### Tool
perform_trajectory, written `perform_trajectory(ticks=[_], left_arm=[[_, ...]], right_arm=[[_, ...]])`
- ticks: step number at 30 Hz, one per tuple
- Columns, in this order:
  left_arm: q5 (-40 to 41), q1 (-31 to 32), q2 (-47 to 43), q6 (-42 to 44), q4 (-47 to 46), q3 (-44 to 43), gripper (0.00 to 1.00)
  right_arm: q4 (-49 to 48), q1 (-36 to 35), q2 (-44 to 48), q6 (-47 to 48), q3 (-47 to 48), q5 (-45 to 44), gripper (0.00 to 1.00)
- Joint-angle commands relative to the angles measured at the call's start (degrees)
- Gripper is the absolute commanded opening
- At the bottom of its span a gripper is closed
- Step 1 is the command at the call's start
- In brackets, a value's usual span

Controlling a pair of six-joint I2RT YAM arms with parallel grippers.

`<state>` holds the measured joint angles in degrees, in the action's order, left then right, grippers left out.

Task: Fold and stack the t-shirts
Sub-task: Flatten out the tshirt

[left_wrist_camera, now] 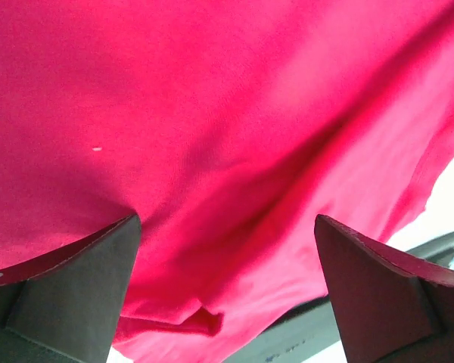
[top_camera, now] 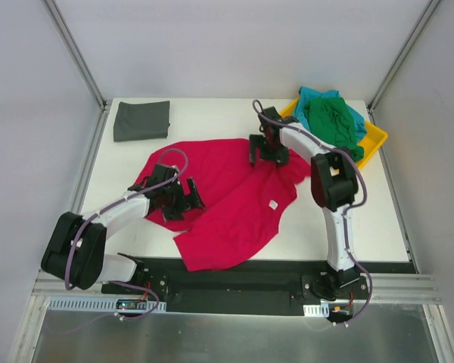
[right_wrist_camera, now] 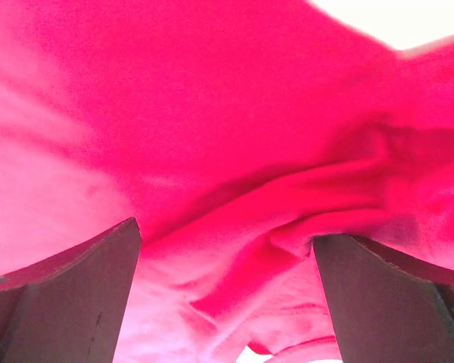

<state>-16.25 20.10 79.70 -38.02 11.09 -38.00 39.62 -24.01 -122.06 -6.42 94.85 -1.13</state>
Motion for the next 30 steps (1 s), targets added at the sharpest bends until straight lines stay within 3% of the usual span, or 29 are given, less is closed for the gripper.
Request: perform_trajectory(ticks=[1, 4, 7, 9, 13, 16, 20, 22, 25, 30], left_arm=[[-2.11, 5.72, -5.6, -5.57, 2.36, 6.01, 0.99], [-2.91, 11.26, -6.49, -5.66, 1.57, 2.33, 0.99], [-3.7, 13.82, -5.44, -3.13, 1.3, -1.8, 0.99], [-2.74, 13.83, -5.26, -1.1, 1.74, -4.44, 0.99], [7.53, 12.17, -7.19, 0.4, 5.6, -8.4, 0.99], [8.0, 6.03, -8.16, 0.32, 6.22, -7.8, 0.99], [7.64, -3.03, -7.89, 1.01, 6.05, -5.69, 0.99], [7.29, -5.32, -7.37, 1.02, 5.96, -4.63, 0.99], [6.5, -6.91, -6.32, 1.02, 5.17, -3.23, 0.99], [5.53, -7.88, -4.91, 1.02, 3.85, -2.08, 0.99]], right_arm=[[13.71, -3.58, -12.03, 9.11, 25.59, 1.48, 0.96], [16.54, -4.82, -16.89, 14.31, 39.42, -2.12, 0.96], [16.9, -4.82, -12.61, 15.81, 41.3, -3.96, 0.96], [16.46, -4.99, -6.12, 15.38, 35.96, -7.38, 0.96], [14.09, -6.66, 9.96, 10.74, 13.76, -11.17, 0.96], [9.44, -11.04, 21.3, 7.05, -7.59, -10.48, 0.96], [-3.1, -18.95, 31.69, -1.65, -27.92, -2.68, 0.96], [-7.78, -22.38, 32.94, -4.55, -32.78, 2.42, 0.96], [-11.22, -25.47, 30.14, -6.32, -34.73, 1.49, 0.96], [-7.01, -22.33, 25.12, -6.24, -35.08, -3.88, 0.96]])
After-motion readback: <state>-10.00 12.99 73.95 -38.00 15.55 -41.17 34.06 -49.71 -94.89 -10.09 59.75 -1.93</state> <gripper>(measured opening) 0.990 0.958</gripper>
